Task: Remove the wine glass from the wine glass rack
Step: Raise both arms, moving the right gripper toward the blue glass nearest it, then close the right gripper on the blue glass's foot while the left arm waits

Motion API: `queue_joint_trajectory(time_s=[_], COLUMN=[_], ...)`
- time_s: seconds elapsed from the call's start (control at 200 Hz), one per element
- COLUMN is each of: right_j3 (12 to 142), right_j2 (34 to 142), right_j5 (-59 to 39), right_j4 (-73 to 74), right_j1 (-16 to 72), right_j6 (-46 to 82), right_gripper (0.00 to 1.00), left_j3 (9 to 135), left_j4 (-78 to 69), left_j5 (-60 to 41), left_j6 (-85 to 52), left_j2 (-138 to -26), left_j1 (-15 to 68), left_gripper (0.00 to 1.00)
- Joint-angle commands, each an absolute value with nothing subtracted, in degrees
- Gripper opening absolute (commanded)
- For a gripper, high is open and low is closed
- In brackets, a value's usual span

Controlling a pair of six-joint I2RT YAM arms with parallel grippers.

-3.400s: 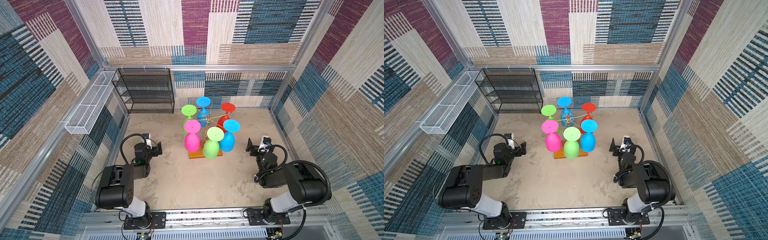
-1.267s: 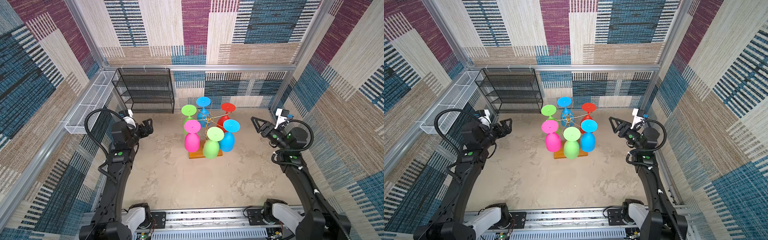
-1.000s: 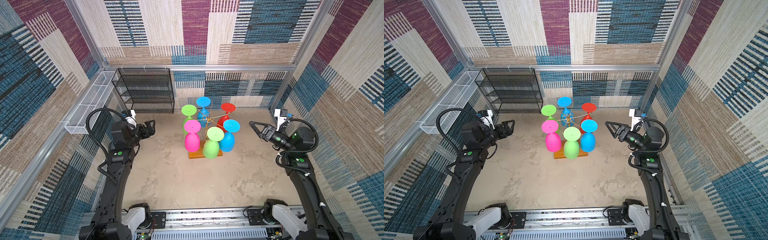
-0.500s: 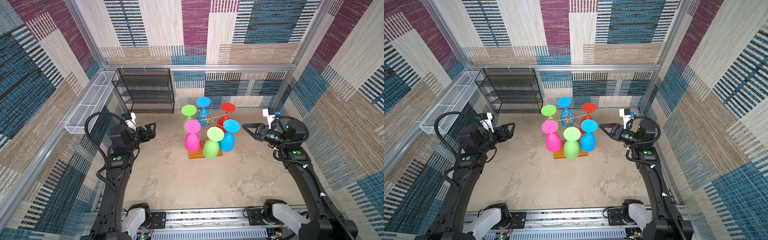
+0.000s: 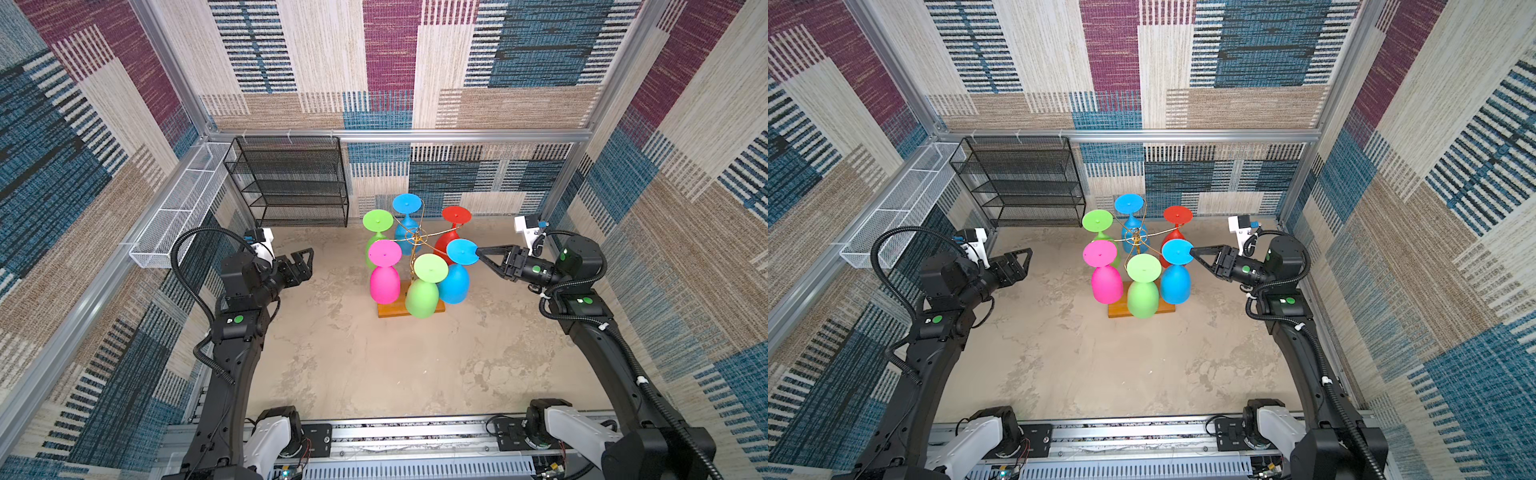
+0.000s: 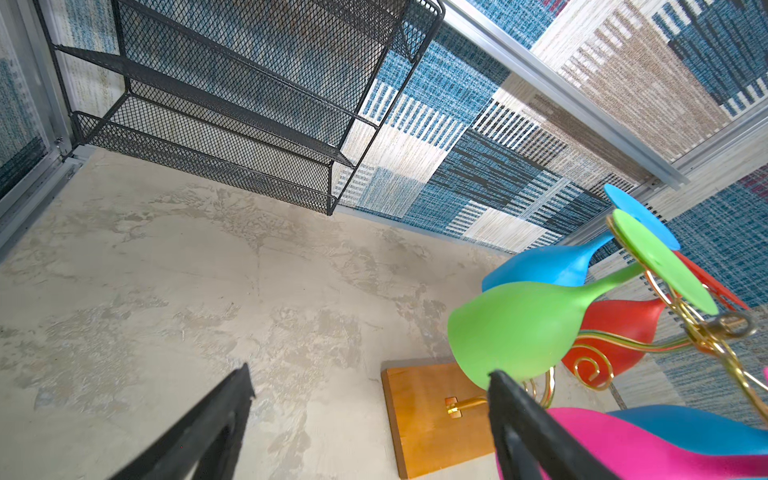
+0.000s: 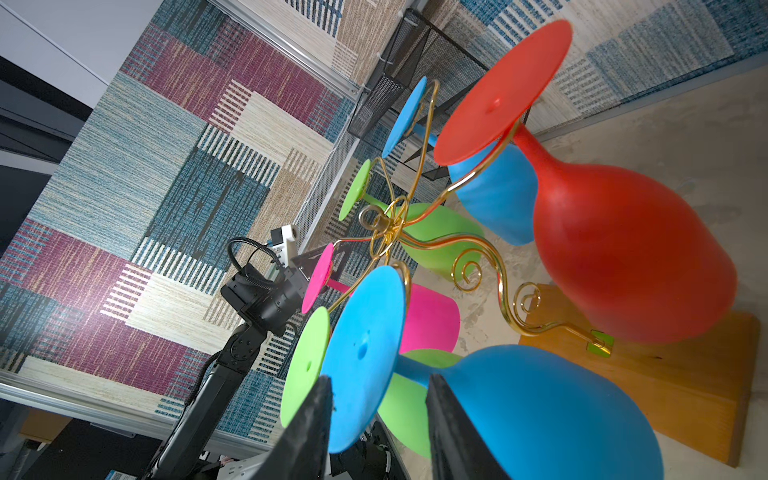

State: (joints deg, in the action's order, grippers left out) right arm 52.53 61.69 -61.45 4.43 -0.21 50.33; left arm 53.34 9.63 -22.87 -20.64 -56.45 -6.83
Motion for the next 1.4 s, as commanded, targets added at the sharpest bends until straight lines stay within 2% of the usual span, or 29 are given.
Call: queue_joint_trajectory(time_s=[0.0,0.621,0.811,1.222,1.332,1.397], right_j3=[52.65,54.75,55.01,57.43,57.75,57.74], right_j2=[62.13,64.64,64.82,64.84,64.64,64.36], right_j5=[-61.51,-61.87,-61.77,-61.62,-62.09,-62.14], right_j4=[7.29,9.13,8.22,6.16,7.46,8.81], right_j1=[0.12,1.54,1.76,1.85,1.85,1.85], right_j6=[51.98,53.75,53.29,53.35,55.15,56.63], right_gripper=[0.40,0.30,0.21,0.08,0.00,0.00], left_j3=[53.18,52.65,52.69,52.47,52.47,52.47], left_j4=[7.83,7.38,7.32,7.21,7.21,7.21], left_j5=[-23.61,-23.99,-23.97,-24.32,-24.41,-24.41], left_j6=[-21.18,-21.62,-21.62,-21.88,-21.87,-21.88], left_j2=[-56.34,-56.38,-56.26,-56.16,-55.99,-55.90], left_j1=[-6.79,-6.84,-6.79,-6.84,-6.80,-6.83], left_gripper=[0.91,0.91,0.91,0.91,0.91,0.91])
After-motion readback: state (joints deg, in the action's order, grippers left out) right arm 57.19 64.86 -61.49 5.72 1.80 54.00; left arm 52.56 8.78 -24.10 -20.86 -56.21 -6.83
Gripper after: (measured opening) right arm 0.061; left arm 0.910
